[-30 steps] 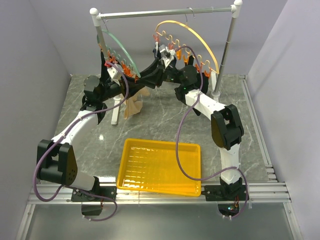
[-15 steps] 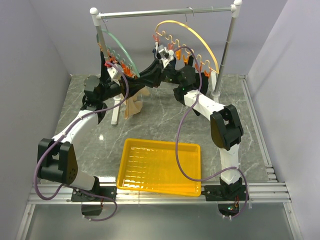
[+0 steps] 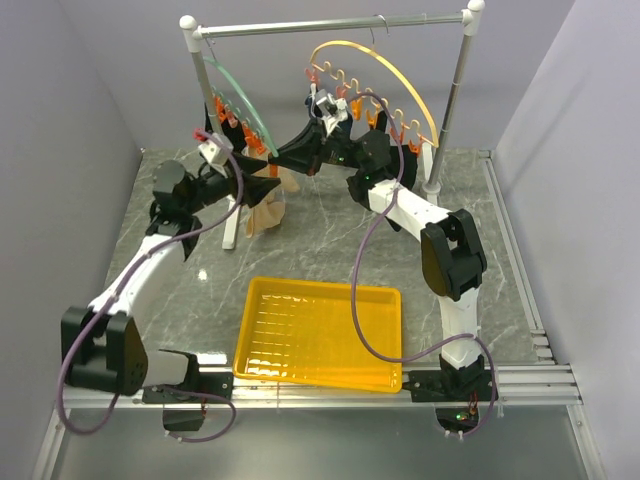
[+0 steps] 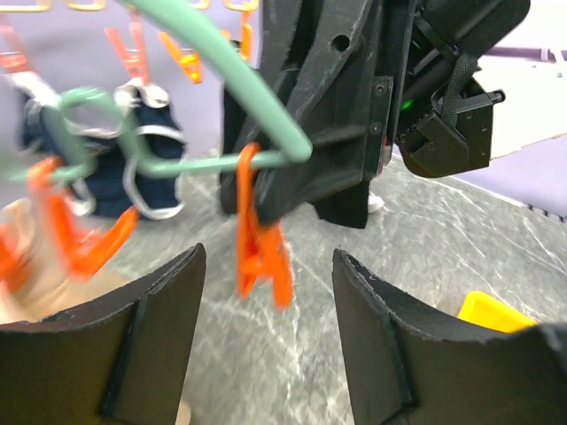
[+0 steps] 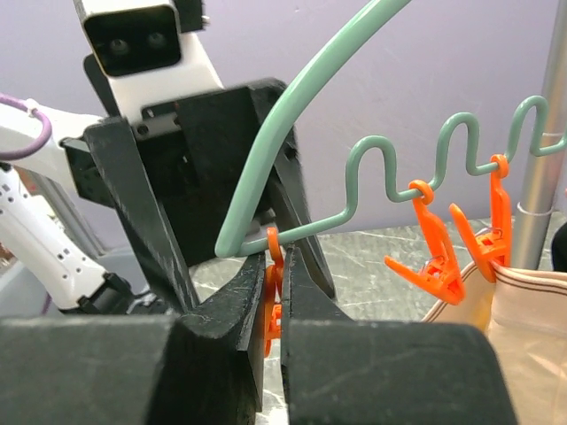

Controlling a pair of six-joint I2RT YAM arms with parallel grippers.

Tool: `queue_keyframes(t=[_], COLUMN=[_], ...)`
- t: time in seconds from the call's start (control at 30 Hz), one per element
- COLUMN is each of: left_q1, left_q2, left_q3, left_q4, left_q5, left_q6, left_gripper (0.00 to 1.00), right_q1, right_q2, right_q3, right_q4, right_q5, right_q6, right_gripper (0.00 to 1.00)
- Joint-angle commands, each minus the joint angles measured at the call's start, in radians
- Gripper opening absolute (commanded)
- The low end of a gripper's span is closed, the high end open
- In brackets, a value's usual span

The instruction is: Clip the underwear to the hanger

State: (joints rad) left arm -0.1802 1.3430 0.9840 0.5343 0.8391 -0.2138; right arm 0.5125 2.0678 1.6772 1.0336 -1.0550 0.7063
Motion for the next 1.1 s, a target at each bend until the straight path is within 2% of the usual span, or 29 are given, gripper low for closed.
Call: queue_keyframes(t=[0.0,0.13,0.33,0.37,0.43,0.5,0.7,0.83,0.93,1.0,1.03,1.07], left_q1=[0.05,0.087,0.174,0.179,0.218,0.231,0.242,0.24,0.232,0.231,0.226,0.219], left_q2=[-0.125,-0.209,-0.334,-0.349,-0.354,-0.352,-0.326,-0.256,-0.168,-0.088,-0.062,-0.023], left_q3=[-0.034,-0.064,-0.177,-0.191,-0.226,-0.263,-0.41,-0.499,-0.481,-0.437,-0.426,-0.418], left_q4=[-0.074,-0.227,-0.448,-0.47,-0.528,-0.591,-0.542,-0.375,-0.338,-0.338,-0.312,-0.286], left_q5=[-0.029,-0.05,-0.098,-0.094,-0.08,-0.065,-0.038,-0.077,-0.049,-0.026,-0.026,-0.064], left_q6=[-0.004,0.03,0.203,0.296,0.391,0.525,0.813,0.835,0.781,0.729,0.711,0.655], left_gripper=[0.65,0.64,0.66,0.66,0.68,0.83,0.85,0.86,0.96,0.93,0.89,0.88], right_q1=[-0.012,-0.017,-0.017,-0.016,-0.017,-0.017,-0.016,-0.019,-0.017,-0.017,-0.017,-0.017], right_q2=[0.0,0.003,-0.006,-0.006,-0.008,-0.011,-0.018,-0.028,-0.038,-0.038,-0.037,-0.04], right_q3=[0.046,0.047,0.049,0.05,0.05,0.05,0.049,0.038,0.033,0.03,0.027,0.024], right_q4=[0.06,0.088,0.08,0.079,0.072,0.069,0.06,0.049,0.037,0.033,0.036,0.037], right_q5=[-0.003,-0.008,0.015,0.018,0.023,0.026,0.02,0.027,0.044,0.053,0.055,0.058], right_q6=[0.073,0.114,0.128,0.131,0.131,0.128,0.124,0.114,0.108,0.102,0.102,0.105], right_gripper=[0.0,0.0,0.0,0.0,0.0,0.0,0.0,0.0,0.0,0.0,0.0,0.0])
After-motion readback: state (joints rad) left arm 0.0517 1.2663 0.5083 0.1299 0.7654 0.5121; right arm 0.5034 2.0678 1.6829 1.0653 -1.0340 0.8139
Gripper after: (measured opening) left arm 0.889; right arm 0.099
